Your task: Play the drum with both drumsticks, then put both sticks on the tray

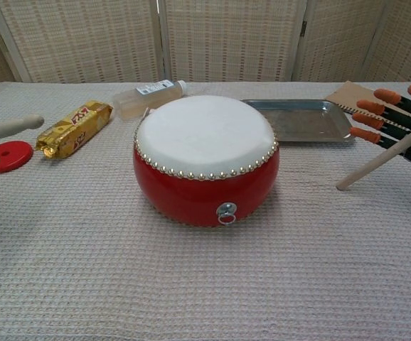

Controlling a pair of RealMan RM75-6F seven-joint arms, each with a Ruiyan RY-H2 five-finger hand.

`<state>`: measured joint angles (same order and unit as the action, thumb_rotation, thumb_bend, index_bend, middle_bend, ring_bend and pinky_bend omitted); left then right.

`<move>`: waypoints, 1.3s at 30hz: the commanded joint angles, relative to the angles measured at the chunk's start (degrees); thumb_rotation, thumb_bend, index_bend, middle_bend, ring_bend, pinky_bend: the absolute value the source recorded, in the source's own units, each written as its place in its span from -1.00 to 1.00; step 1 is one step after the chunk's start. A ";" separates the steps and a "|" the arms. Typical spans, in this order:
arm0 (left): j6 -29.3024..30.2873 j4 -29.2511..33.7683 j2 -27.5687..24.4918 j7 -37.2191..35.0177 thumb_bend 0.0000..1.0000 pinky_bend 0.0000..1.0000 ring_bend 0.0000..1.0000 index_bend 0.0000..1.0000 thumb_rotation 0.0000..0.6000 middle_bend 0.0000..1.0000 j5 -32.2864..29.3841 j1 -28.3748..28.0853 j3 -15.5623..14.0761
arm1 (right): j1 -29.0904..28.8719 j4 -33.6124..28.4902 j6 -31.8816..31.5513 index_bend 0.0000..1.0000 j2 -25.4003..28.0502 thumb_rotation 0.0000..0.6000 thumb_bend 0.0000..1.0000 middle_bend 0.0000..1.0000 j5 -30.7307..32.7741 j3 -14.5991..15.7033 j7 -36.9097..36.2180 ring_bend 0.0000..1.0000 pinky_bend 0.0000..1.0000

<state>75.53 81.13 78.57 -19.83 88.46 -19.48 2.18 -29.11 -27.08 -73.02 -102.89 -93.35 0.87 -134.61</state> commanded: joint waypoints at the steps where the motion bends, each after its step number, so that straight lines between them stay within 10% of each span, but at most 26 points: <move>1: -0.04 -0.06 0.01 -0.07 0.57 1.00 1.00 1.00 1.00 1.00 -0.01 0.00 -0.04 | -0.45 -0.26 0.80 -0.18 -0.38 0.48 -0.51 -0.33 0.36 -0.10 1.57 -0.55 -0.47; 14: -0.46 -1.29 0.45 -1.69 0.57 1.00 1.00 1.00 1.00 1.00 -0.09 0.13 -0.54 | -3.61 -1.26 6.65 0.05 -3.19 0.48 -0.51 -0.16 1.44 -0.27 8.68 -0.39 -0.36; 26: -0.49 -1.80 0.74 -2.41 0.56 1.00 1.00 1.00 1.00 1.00 0.35 0.07 -0.86 | -4.50 -1.79 10.35 0.70 -4.46 0.49 -0.51 0.28 2.53 -0.31 13.69 0.01 0.01; 39: -0.86 -2.29 0.91 -3.17 0.56 1.00 1.00 1.00 1.00 1.00 0.30 0.00 -1.07 | -5.32 -1.63 11.79 1.00 -5.99 1.00 -0.51 0.81 3.40 -0.98 18.48 0.56 0.38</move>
<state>74.67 78.84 79.48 -23.01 88.76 -19.48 1.12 -34.35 -28.76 -61.25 -108.74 -90.03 -0.02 -116.36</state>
